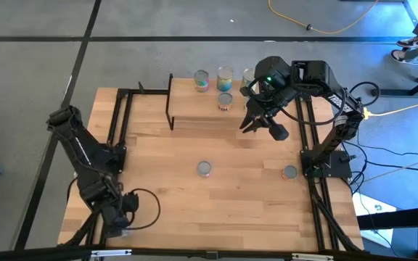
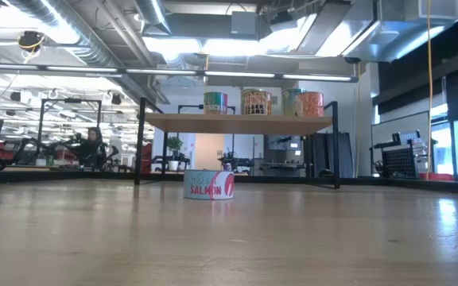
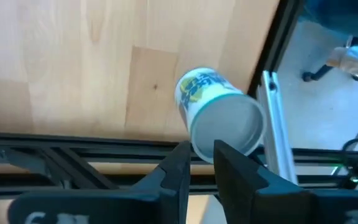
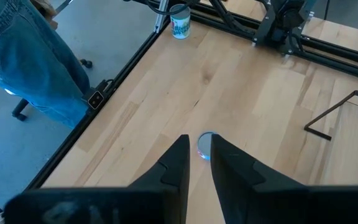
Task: Pick and place cans onto a shelf
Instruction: Put the canned vegetables on the shelf
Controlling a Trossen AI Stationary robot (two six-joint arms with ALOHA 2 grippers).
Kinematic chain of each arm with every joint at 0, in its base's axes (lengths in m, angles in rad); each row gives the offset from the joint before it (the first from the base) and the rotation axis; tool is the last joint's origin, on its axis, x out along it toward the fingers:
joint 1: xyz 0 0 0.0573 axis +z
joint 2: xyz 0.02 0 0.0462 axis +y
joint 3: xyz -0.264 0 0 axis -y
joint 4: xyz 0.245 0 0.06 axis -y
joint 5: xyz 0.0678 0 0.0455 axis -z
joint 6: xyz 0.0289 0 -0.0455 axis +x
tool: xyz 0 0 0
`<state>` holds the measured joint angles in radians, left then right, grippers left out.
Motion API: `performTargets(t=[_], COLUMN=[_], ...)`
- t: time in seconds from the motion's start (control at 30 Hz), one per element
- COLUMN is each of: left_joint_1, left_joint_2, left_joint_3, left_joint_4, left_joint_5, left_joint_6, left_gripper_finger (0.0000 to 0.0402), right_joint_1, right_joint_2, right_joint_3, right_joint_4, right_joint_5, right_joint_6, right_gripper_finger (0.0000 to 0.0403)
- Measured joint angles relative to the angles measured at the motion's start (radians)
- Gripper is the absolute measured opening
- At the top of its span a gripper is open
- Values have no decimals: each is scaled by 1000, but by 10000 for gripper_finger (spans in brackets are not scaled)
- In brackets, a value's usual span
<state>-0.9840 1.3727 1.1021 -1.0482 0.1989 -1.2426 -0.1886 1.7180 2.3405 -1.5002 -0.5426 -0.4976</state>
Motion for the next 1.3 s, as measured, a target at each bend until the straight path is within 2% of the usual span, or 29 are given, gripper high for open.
performTargets(t=[0.23,0.4,0.67,1.3], left_joint_1=[-93,-116,-116,-116], left_joint_2=[0,0,0,1], left_joint_3=[-99,-140,-142,-142], left_joint_4=[142,143,145,186], left_joint_5=[-28,-33,-97,-112], left_joint_6=[-2,-12,-11,-12], left_gripper_finger=[66,66,66,66], right_joint_1=[0,0,0,0], right_joint_2=[0,0,0,0], right_joint_3=[0,0,0,0], right_joint_4=[0,-1,-2,-13], right_joint_5=[0,0,-8,-35], right_joint_6=[0,-1,-3,-2], right_gripper_finger=[67,67,67,67])
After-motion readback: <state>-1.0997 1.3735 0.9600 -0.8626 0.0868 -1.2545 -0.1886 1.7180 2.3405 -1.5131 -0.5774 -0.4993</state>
